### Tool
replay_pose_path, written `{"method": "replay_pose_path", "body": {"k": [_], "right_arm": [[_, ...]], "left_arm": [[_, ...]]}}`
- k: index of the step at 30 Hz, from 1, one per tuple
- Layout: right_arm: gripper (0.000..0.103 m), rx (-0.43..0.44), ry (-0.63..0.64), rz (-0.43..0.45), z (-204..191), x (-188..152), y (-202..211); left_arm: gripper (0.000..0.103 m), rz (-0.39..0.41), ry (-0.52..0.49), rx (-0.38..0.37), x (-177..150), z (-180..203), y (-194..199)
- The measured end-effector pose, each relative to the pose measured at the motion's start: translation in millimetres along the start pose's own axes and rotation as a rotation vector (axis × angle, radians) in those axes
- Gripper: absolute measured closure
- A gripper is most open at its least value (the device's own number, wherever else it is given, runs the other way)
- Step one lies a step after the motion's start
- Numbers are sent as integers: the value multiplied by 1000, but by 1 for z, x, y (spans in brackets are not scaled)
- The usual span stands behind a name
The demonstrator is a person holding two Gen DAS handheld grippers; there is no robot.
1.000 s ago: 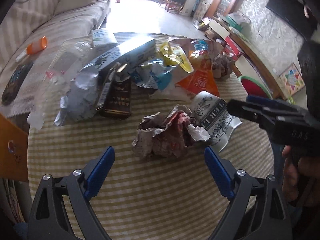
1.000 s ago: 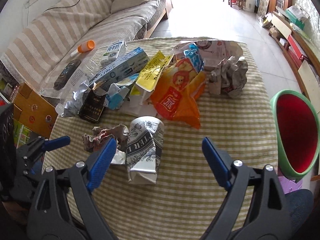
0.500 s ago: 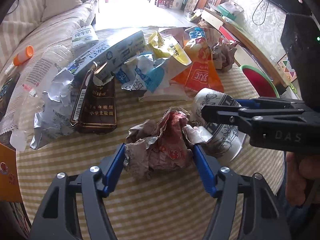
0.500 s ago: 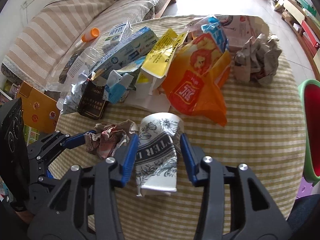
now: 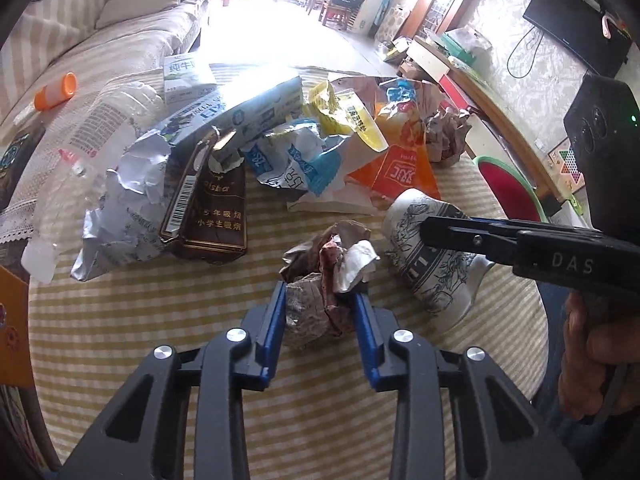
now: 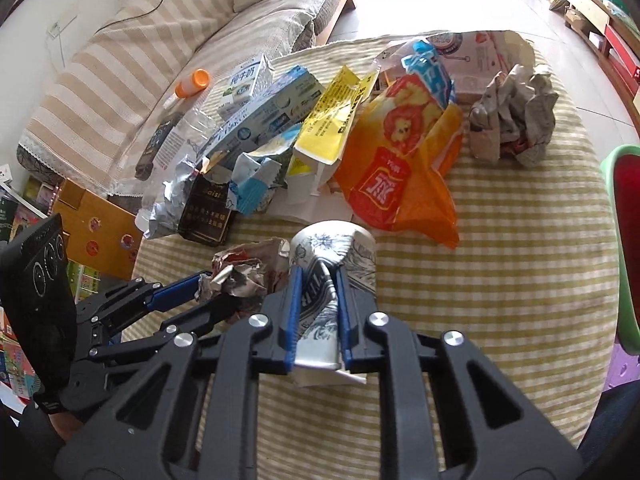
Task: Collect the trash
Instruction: 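Grasp the white paper cup with the right gripper while the left grasps crumpled paper, then carry both items over the red bin and open both grippers to drop them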
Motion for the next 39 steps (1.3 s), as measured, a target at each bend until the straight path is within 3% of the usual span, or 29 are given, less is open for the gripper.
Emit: {"method": "replay_pose_path", "body": {"k": [25,31,39], "right_arm": [[86,46,45,183,-20,11,89],[86,50,5,225,5,16,109],[86,26,-98,302,69,30,144]], "left_arm": [[75,165,-15,105,34,18,80],[75,195,-52,109,59,42,87],[75,221,-132,71,105,94,76]]}}
Point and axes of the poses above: each gripper's, at about its wrist camera, not at the fingertips, and y roughly against the way its jaws point, z to its right, x to its top, the point moved 4 cm from there along -y, roughly the way its jaws point, and after that the axes turned 11 degrees about -y, right-handed, at the moved point
